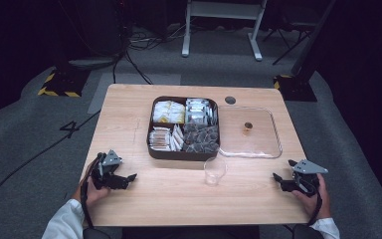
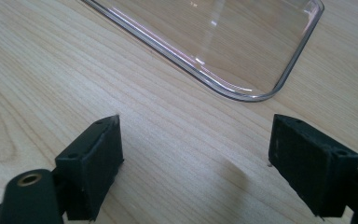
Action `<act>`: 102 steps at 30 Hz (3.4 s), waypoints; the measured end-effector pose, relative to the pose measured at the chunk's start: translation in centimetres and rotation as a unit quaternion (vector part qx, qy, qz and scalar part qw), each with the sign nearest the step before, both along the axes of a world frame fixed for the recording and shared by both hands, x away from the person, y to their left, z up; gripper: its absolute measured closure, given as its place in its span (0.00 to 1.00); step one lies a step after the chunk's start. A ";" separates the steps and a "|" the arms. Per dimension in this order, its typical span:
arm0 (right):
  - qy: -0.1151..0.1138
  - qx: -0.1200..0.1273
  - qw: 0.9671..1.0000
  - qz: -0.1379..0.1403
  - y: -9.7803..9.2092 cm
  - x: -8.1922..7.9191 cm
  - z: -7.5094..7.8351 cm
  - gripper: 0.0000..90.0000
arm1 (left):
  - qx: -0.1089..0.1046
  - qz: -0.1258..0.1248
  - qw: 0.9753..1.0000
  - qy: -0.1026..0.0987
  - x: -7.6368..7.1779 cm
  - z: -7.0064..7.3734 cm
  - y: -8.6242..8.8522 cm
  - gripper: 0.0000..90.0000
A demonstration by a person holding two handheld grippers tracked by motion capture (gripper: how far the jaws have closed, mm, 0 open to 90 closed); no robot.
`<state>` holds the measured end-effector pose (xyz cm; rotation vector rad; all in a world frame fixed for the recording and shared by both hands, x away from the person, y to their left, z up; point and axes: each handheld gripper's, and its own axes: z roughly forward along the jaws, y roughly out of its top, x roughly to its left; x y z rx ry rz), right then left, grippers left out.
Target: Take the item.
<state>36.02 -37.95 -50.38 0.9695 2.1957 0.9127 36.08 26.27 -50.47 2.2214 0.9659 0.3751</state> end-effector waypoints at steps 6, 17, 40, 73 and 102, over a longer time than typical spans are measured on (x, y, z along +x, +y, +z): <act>-0.002 -0.001 1.000 0.001 0.0 0.0 0.0 0.20 | -0.002 -0.013 1.000 0.007 0.1 0.0 0.4 0.13; 0.001 0.000 1.000 -0.001 -0.1 0.0 0.0 0.20 | 0.010 -0.020 1.000 -0.008 1.0 2.1 -0.3 0.19; 0.002 0.001 1.000 -0.001 -0.1 0.1 0.0 0.20 | -0.007 -0.011 0.998 -0.055 4.1 6.0 -0.3 0.20; 0.001 0.000 1.000 -0.001 -0.1 0.0 0.0 0.20 | -0.006 -0.042 0.995 -0.086 10.2 9.7 -4.8 0.28; 0.001 0.000 1.000 0.000 -0.1 0.0 0.0 0.20 | 0.006 -0.049 0.996 -0.068 16.1 9.2 -9.3 0.36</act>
